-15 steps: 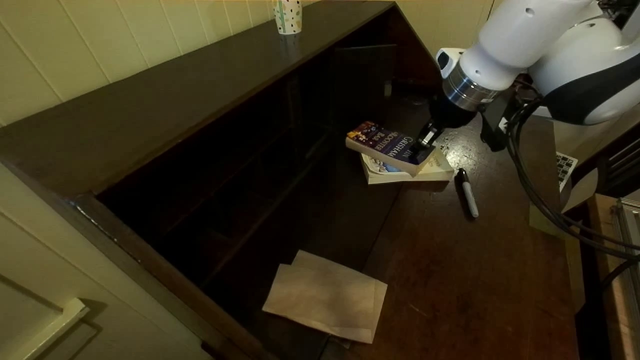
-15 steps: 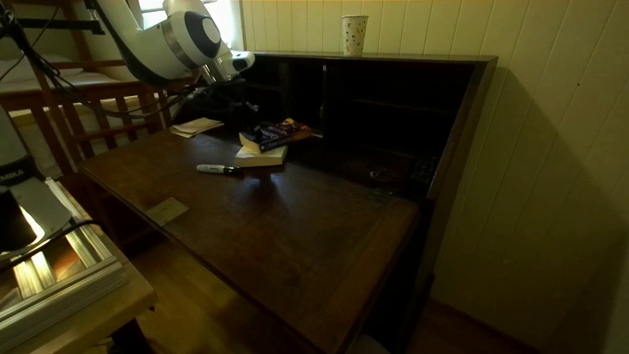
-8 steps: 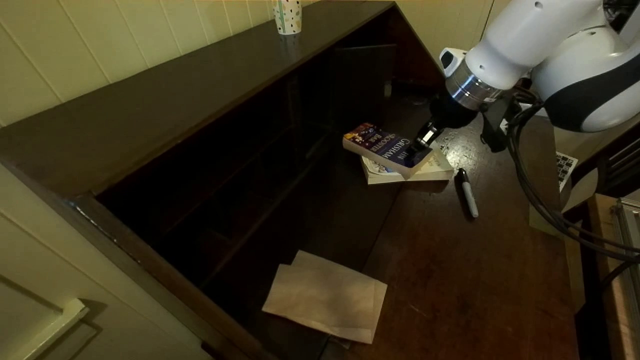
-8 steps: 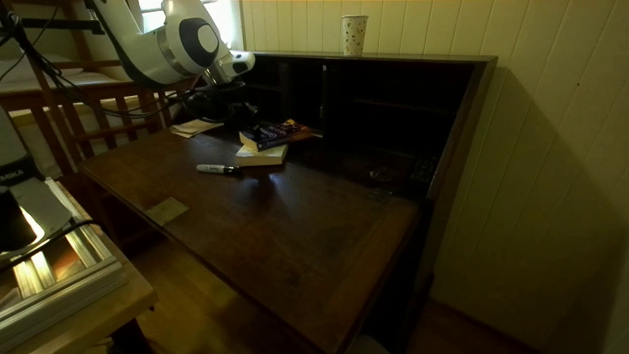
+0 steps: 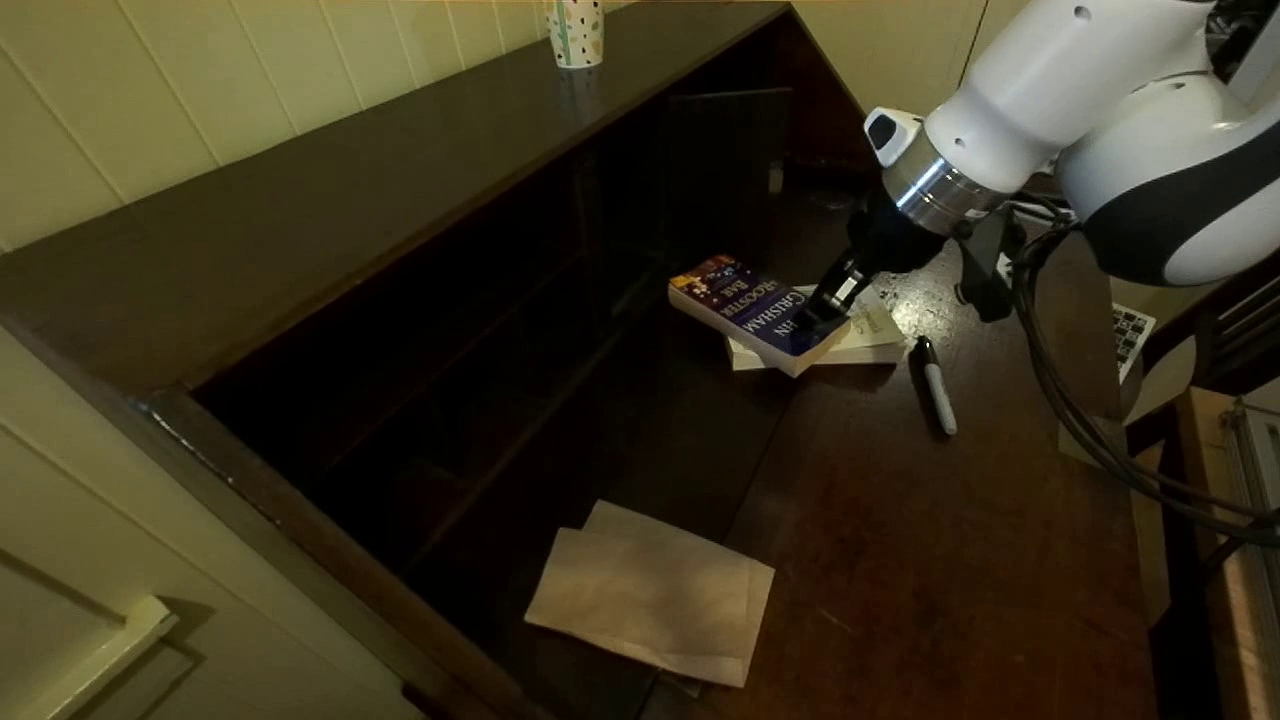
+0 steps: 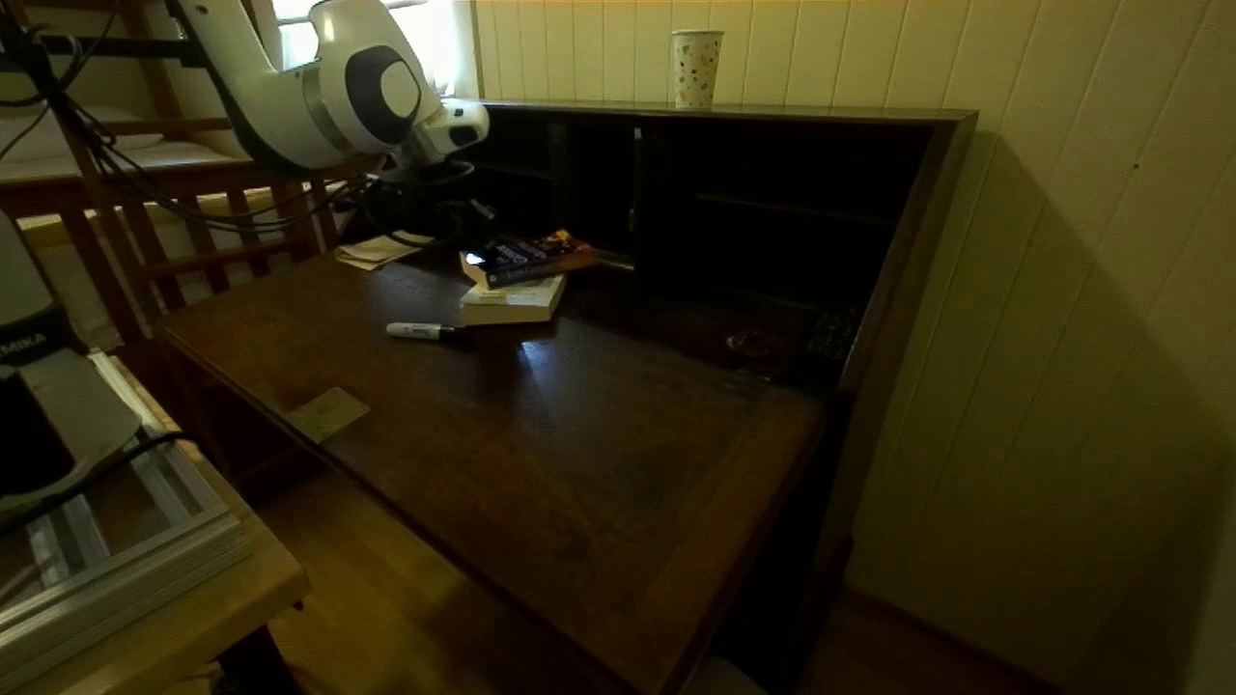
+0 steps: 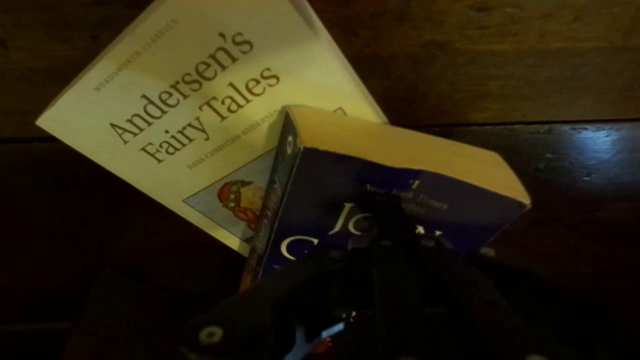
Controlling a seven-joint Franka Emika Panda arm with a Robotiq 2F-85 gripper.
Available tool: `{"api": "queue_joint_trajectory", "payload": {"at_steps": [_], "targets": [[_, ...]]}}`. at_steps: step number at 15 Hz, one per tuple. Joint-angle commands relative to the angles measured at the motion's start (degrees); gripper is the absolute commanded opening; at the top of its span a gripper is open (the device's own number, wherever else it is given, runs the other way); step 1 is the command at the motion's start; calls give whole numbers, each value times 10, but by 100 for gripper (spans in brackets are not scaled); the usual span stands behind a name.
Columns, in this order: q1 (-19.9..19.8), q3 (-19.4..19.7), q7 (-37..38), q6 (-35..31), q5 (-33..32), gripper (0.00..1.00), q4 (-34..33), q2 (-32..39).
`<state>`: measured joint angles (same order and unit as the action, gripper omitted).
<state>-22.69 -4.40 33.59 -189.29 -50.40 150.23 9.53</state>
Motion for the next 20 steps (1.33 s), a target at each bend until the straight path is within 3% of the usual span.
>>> {"api": "queue_joint_trajectory", "payload": {"at_steps": [1,3,4,7,11,15,18,20], "targets": [[-58,-68,-7,18,-10,0,6,57],[-93,-103,-10,26,-8,0,8,54],[-108,-120,-9,38,-5,26,8,50],[-152,-190,-18,67,11,39,11,36],[-210,-296,-67,116,61,66,6,29],[-260,-403,-157,227,185,96,-8,18],[-294,-471,-238,325,295,100,-27,-2],[-310,-495,-279,386,342,100,-46,-16]]}}
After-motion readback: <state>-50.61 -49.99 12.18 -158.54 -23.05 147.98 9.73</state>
